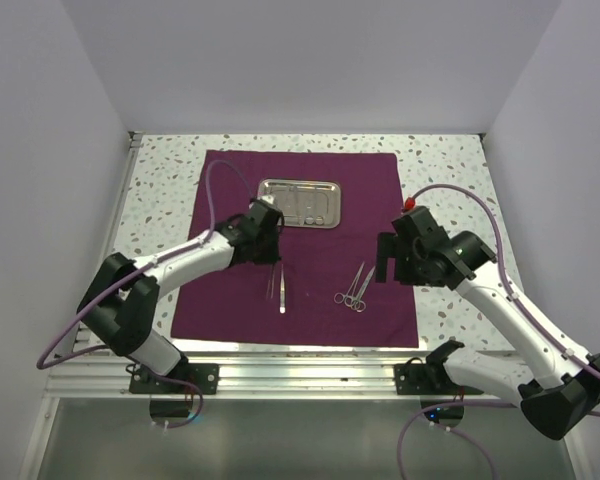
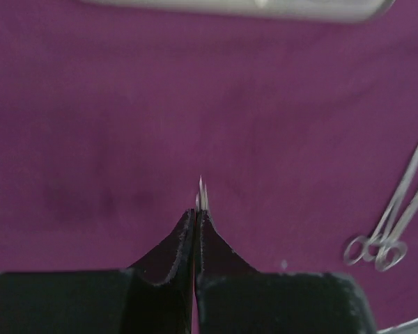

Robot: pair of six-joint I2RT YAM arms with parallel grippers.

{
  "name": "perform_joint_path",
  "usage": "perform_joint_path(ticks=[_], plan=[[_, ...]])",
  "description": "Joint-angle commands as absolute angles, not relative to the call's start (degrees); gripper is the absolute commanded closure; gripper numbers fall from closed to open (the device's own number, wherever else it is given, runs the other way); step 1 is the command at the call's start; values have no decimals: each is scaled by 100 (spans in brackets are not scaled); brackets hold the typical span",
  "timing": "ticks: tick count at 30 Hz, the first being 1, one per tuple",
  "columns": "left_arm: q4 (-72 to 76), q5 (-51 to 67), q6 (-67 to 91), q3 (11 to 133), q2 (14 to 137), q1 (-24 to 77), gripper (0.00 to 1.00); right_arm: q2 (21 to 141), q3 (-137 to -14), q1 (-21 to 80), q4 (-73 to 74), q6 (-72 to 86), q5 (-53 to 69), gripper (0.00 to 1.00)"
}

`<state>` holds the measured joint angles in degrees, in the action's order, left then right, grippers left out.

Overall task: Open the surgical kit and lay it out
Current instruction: Place the medical item in the surgical kit.

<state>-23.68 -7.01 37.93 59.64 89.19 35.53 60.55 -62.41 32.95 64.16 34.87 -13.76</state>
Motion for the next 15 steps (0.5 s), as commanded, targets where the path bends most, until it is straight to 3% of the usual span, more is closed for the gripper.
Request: perform_joint_path(ticks=[1,6,7,9,10,15], plan=[[-1925,-984,4719,5346,8737,3937,100,5854,-6152,3278,6407,3305,-1160,3],[-1881,-1292,5018,5238,8841,4210,98,5696,-6161,3278,6600,3234,-1160,3],[-1872,-1292,5036,5282,8903,4219,83,5687,-6161,3278,6627,3208,-1160,3],[-1863,-1292,5019,5370,8938,4245,70,5660,-6196,3278,6706,3173,-1195,3],[-1907,-1301,5019,5501,8965,4263,58,5651,-6205,3278,6723,3147,-1213,3],[-2284,-1397,4756,6019,9000,4263,51,5678,-6223,3278,6750,3164,-1336,2]])
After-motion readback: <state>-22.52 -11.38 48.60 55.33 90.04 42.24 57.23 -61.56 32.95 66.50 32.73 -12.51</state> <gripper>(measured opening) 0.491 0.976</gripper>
